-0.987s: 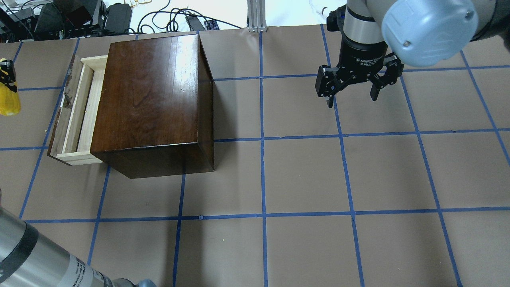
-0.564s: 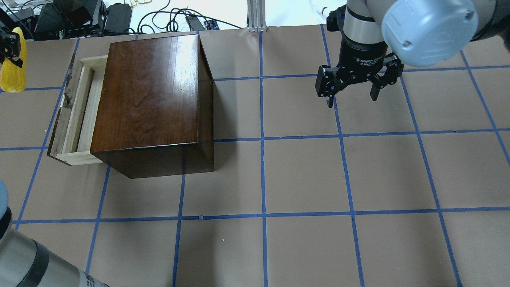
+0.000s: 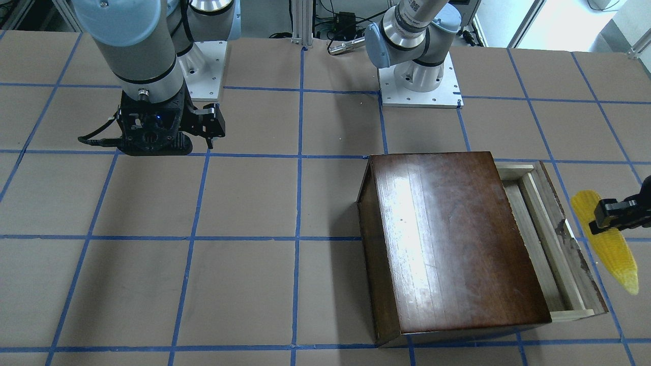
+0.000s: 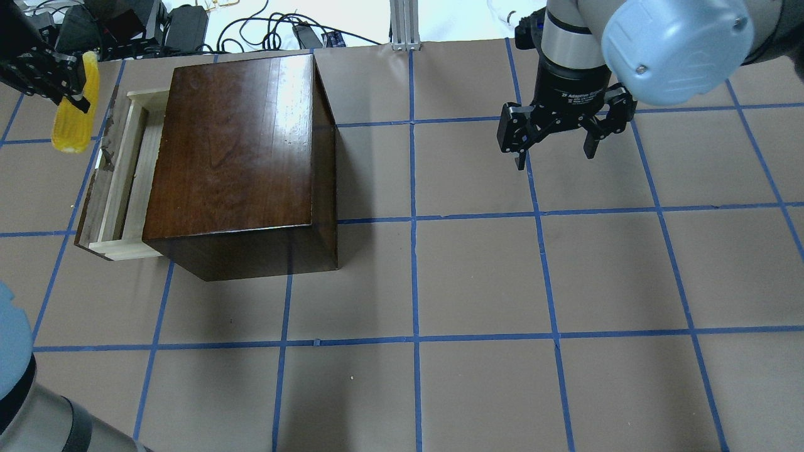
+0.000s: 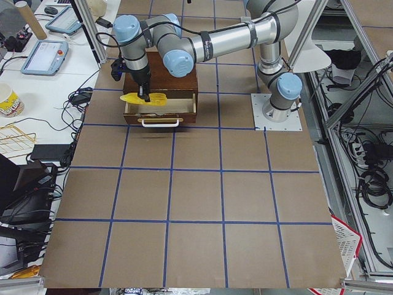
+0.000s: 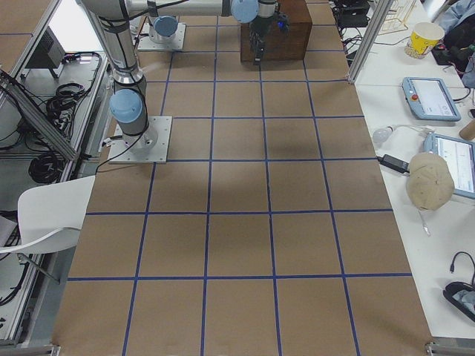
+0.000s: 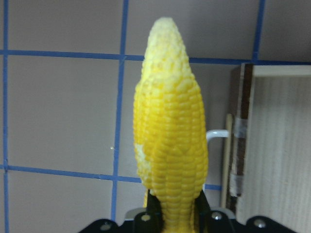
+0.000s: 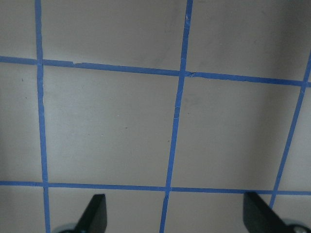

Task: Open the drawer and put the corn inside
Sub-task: 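Lower the corn into the open drawer and open the left gripper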

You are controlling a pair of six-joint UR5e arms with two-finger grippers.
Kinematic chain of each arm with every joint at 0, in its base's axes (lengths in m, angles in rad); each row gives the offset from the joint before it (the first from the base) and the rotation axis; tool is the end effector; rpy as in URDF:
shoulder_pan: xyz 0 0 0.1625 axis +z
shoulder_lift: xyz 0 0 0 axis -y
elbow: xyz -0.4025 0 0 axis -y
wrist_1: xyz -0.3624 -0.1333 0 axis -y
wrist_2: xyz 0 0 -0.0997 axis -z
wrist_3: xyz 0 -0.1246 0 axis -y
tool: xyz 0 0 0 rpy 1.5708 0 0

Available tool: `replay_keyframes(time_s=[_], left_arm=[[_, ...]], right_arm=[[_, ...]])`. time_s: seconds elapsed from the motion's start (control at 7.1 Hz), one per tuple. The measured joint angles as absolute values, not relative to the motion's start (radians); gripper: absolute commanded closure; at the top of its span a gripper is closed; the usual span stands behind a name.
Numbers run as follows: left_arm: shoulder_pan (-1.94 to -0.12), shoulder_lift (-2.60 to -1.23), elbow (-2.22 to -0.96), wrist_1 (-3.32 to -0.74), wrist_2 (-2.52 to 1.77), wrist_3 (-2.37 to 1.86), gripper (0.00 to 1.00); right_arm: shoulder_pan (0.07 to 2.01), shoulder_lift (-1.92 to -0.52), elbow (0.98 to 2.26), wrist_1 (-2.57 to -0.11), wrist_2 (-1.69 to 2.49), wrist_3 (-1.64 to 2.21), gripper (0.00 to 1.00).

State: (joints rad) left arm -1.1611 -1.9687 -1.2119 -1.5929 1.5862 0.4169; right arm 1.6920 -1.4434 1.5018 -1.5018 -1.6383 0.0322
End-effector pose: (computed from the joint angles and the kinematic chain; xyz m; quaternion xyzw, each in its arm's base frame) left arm 0.1225 -0.6118 0.3890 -0.0038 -0.9995 -0.0311 0.0052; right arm 0.1840 -0.4773 0.4046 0.0465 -0.9963 -0.0608 0.0385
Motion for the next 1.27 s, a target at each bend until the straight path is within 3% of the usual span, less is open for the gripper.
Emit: replay_keyframes(time_s=[0.85, 0.99, 1.13, 1.27], left_arm=[[-1.170, -1.980, -1.368, -1.583, 1.527, 0.394, 1.00], [-1.169, -1.987, -1.373, -1.580, 1.527, 0.394, 0.49], [-1.169, -1.993, -1.375, -1.578, 1.526, 0.394, 0.06], [-1.169, -1.997, -1.375, -1.577, 1.525, 0.394, 0.00]], right_arm=[[1.692, -1.443, 1.502, -1.502, -1.638, 0.032, 0.00], [1.692, -1.443, 1.502, -1.502, -1.638, 0.031, 0.00], [1.692, -1.443, 1.502, -1.502, -1.638, 0.031, 0.00], [1.692, -1.444, 1.502, -1.502, -1.638, 0.032, 0.00]])
